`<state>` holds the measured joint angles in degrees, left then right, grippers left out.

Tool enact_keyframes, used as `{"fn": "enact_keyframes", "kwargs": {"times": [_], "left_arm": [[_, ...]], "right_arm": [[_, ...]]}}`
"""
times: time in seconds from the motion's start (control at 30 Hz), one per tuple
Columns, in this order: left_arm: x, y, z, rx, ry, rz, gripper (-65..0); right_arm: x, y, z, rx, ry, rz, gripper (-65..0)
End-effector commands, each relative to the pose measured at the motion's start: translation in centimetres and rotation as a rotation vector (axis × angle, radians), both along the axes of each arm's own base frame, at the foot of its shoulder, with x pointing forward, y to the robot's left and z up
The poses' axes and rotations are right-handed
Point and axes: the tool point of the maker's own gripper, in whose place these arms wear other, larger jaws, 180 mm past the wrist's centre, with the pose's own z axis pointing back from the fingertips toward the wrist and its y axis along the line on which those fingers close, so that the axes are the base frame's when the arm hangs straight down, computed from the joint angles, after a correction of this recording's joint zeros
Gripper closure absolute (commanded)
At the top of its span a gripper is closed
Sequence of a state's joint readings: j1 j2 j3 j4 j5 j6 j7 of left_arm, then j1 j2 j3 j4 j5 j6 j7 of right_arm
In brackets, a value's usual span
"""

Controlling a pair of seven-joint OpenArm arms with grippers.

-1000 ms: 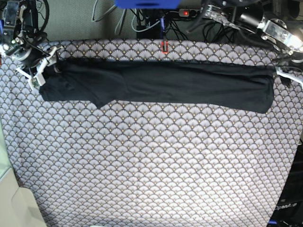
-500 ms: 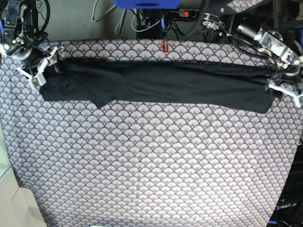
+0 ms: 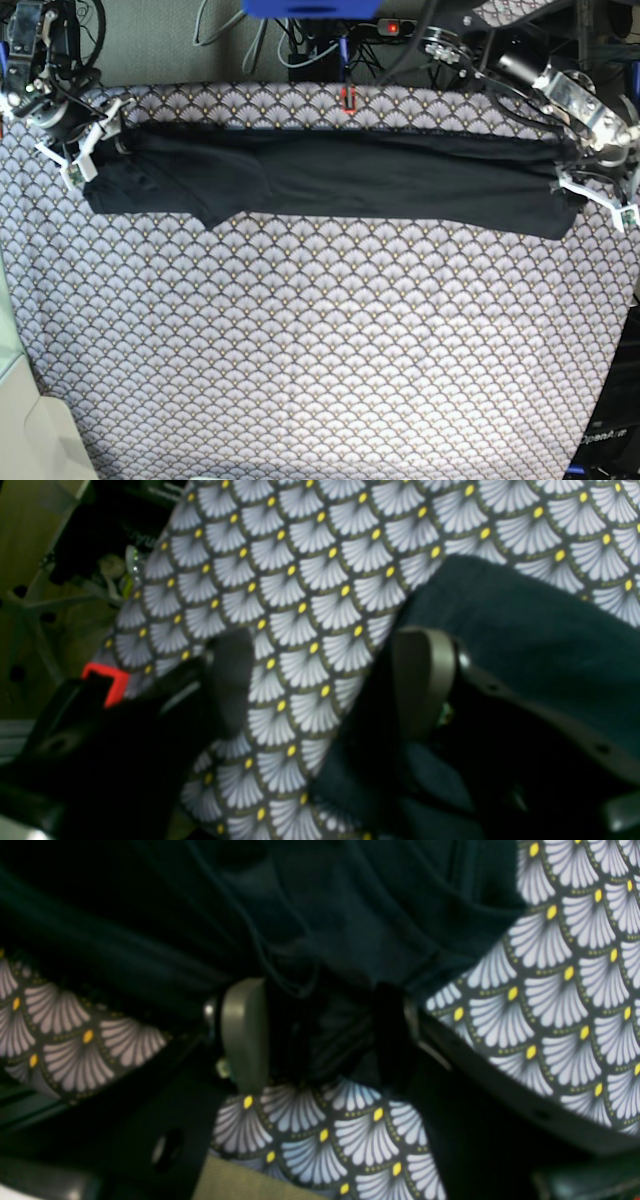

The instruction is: Fold the T-shirt properly

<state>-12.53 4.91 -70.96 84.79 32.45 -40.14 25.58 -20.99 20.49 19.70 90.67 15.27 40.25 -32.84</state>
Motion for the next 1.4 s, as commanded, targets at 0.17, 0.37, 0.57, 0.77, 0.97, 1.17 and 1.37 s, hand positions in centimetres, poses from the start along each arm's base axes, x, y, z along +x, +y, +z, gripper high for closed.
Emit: {"fn": "enact_keyframes", "kwargs": {"times": [0.17,0.37,0.57,0.77,0.97,1.17,1.37], "left_arm": [[2.4,-1.6,1.4,0.000,-0.073,-0.035,-42.9],[3.0,-3.0,0.7,-0.026,-0.071,-0.060,-42.9],[2.7,-3.0,0.4,-0.029,-0.061,-0.058,-42.9],[2.3,-3.4,-1.3,-0.064,-0.028,-0.064,-42.9],[0.7,-3.2,-2.3,-0.069,0.004,-0.052,-42.9],[-0.4,-3.6,-3.7,-0.090,0.035,-0.056,-42.9],[-0.6,-3.9,-5.2,-0.129,0.063,-0.063,-42.8]], "right_arm": [[0.6,-0.6,0.7,-0.020,-0.024,0.004,-34.0],[0.6,-0.6,0.7,-0.020,-0.024,0.004,-34.0],[1.3,-0.7,1.1,-0.022,-0.042,0.004,-34.0],[1.4,-0.7,1.2,-0.022,-0.044,0.004,-34.0],[1.5,-0.7,1.2,-0.024,-0.045,0.005,-34.0],[1.5,-0.7,1.2,-0.024,-0.045,0.005,-34.0],[1.5,-0.7,1.2,-0.024,-0.045,0.005,-34.0]]}}
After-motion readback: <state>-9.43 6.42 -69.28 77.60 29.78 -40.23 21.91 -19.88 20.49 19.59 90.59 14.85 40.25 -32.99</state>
